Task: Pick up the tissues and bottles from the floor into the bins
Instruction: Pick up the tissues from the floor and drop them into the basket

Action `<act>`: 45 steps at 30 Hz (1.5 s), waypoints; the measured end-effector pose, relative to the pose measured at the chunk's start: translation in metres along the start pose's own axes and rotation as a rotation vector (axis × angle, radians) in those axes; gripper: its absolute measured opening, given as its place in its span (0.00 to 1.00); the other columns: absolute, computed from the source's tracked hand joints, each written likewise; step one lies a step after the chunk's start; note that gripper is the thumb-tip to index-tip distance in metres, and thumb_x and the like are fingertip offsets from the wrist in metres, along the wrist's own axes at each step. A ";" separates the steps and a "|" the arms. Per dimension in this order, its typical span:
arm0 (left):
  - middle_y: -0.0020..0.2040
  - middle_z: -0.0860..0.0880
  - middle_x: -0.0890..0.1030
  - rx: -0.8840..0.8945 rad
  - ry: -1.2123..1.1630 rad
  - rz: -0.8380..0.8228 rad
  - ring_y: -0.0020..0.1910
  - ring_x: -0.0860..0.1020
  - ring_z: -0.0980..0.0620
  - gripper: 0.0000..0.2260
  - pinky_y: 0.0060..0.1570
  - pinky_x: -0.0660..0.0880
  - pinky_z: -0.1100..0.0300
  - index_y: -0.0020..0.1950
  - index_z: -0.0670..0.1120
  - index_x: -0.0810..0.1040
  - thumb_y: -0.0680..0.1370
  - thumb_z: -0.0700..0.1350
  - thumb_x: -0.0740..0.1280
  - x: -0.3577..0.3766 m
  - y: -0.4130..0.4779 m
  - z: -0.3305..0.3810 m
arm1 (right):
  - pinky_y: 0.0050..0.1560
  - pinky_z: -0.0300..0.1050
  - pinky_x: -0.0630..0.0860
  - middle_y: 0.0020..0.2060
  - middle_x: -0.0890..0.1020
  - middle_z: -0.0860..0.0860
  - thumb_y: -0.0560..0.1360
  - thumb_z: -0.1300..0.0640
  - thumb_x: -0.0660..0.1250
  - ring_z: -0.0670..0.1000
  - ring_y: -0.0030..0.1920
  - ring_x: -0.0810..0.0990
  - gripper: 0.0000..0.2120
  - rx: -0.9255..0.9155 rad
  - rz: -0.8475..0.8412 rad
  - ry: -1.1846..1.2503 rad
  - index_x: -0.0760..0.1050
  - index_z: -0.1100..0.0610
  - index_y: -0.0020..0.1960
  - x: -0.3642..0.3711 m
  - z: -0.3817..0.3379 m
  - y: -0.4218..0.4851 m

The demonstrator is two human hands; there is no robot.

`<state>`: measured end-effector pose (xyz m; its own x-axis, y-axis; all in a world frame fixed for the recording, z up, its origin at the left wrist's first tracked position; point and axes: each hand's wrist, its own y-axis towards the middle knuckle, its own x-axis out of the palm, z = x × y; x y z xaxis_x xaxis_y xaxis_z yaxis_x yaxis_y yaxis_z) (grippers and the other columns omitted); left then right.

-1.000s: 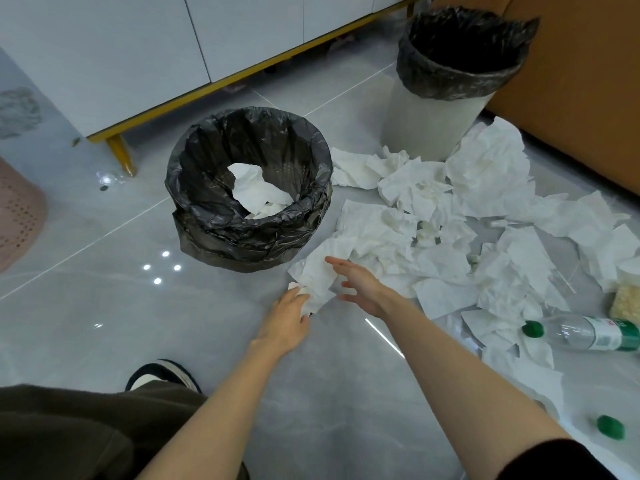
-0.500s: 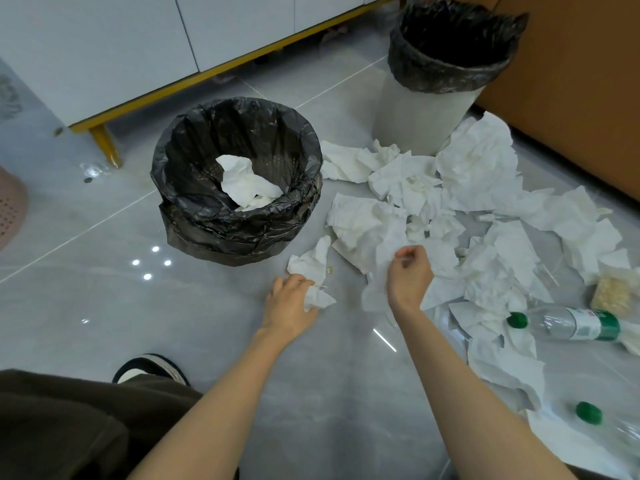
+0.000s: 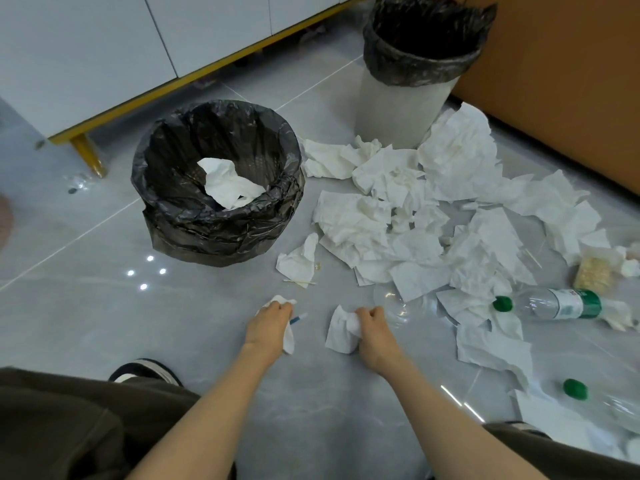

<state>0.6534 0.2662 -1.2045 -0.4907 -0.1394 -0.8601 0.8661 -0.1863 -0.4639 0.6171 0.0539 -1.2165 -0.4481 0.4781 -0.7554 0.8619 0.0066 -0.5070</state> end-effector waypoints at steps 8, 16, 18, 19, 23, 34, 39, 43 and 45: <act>0.55 0.49 0.75 0.058 -0.298 0.184 0.51 0.77 0.46 0.07 0.47 0.73 0.55 0.53 0.47 0.77 0.78 0.41 0.62 -0.024 0.002 0.009 | 0.50 0.48 0.67 0.54 0.77 0.60 0.82 0.55 0.54 0.62 0.58 0.75 0.10 0.073 0.075 0.306 0.68 0.58 0.58 -0.045 -0.032 0.012; 0.49 0.53 0.74 0.347 -0.589 0.779 0.39 0.75 0.55 0.07 0.41 0.75 0.58 0.51 0.47 0.79 0.77 0.37 0.65 -0.161 -0.001 0.051 | 0.35 0.45 0.74 0.43 0.71 0.50 0.78 0.55 0.62 0.50 0.39 0.74 0.16 -0.072 0.325 0.808 0.56 0.54 0.58 -0.178 -0.105 0.016; 0.49 0.51 0.74 0.334 -0.564 0.873 0.39 0.75 0.55 0.07 0.42 0.74 0.60 0.51 0.47 0.79 0.77 0.37 0.65 -0.192 -0.005 0.041 | 0.32 0.44 0.73 0.43 0.72 0.51 0.78 0.55 0.64 0.50 0.38 0.74 0.14 -0.119 0.245 0.777 0.59 0.56 0.56 -0.198 -0.132 0.020; 0.49 0.51 0.74 0.299 -0.538 0.888 0.40 0.75 0.55 0.07 0.43 0.74 0.60 0.52 0.47 0.79 0.77 0.38 0.65 -0.205 -0.006 0.033 | 0.32 0.43 0.72 0.42 0.73 0.51 0.77 0.56 0.64 0.50 0.38 0.74 0.12 -0.153 0.240 0.734 0.62 0.56 0.54 -0.205 -0.147 0.023; 0.53 0.49 0.75 0.087 -0.431 0.825 0.43 0.76 0.51 0.07 0.46 0.74 0.58 0.55 0.48 0.78 0.78 0.41 0.64 -0.228 -0.004 -0.005 | 0.37 0.44 0.72 0.37 0.79 0.57 0.73 0.59 0.66 0.51 0.38 0.75 0.10 -0.245 0.299 0.559 0.76 0.67 0.46 -0.208 -0.198 0.033; 0.70 0.45 0.69 -0.077 -0.636 0.681 0.67 0.70 0.45 0.24 0.62 0.69 0.53 0.76 0.47 0.59 0.80 0.39 0.59 -0.203 0.000 -0.020 | 0.66 0.51 0.72 0.71 0.67 0.55 0.80 0.64 0.58 0.57 0.67 0.72 0.23 -0.266 -0.003 1.090 0.61 0.60 0.74 -0.180 -0.202 0.026; 0.61 0.49 0.74 0.008 -0.653 0.824 0.57 0.73 0.50 0.17 0.53 0.73 0.53 0.69 0.46 0.68 0.80 0.40 0.58 -0.190 -0.002 0.001 | 0.55 0.48 0.76 0.64 0.75 0.54 0.80 0.60 0.59 0.54 0.59 0.76 0.17 -0.117 0.172 0.940 0.69 0.57 0.69 -0.164 -0.169 0.034; 0.62 0.48 0.73 0.056 -0.563 0.803 0.61 0.70 0.49 0.16 0.54 0.74 0.52 0.68 0.45 0.69 0.80 0.40 0.59 -0.181 0.001 0.003 | 0.61 0.49 0.73 0.65 0.74 0.52 0.79 0.61 0.58 0.51 0.64 0.73 0.17 -0.119 0.264 0.841 0.71 0.52 0.66 -0.163 -0.164 0.049; 0.65 0.46 0.71 0.049 -0.521 0.763 0.65 0.68 0.47 0.17 0.57 0.73 0.52 0.69 0.45 0.67 0.80 0.41 0.59 -0.182 0.006 -0.001 | 0.60 0.45 0.71 0.66 0.73 0.52 0.79 0.60 0.58 0.50 0.66 0.71 0.17 -0.161 0.258 0.806 0.70 0.51 0.67 -0.170 -0.177 0.056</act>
<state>0.7479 0.2916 -1.0514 0.2197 -0.6590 -0.7193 0.9732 0.0965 0.2088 0.7838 0.1283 -1.0427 0.0192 0.9589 -0.2830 0.9642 -0.0927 -0.2485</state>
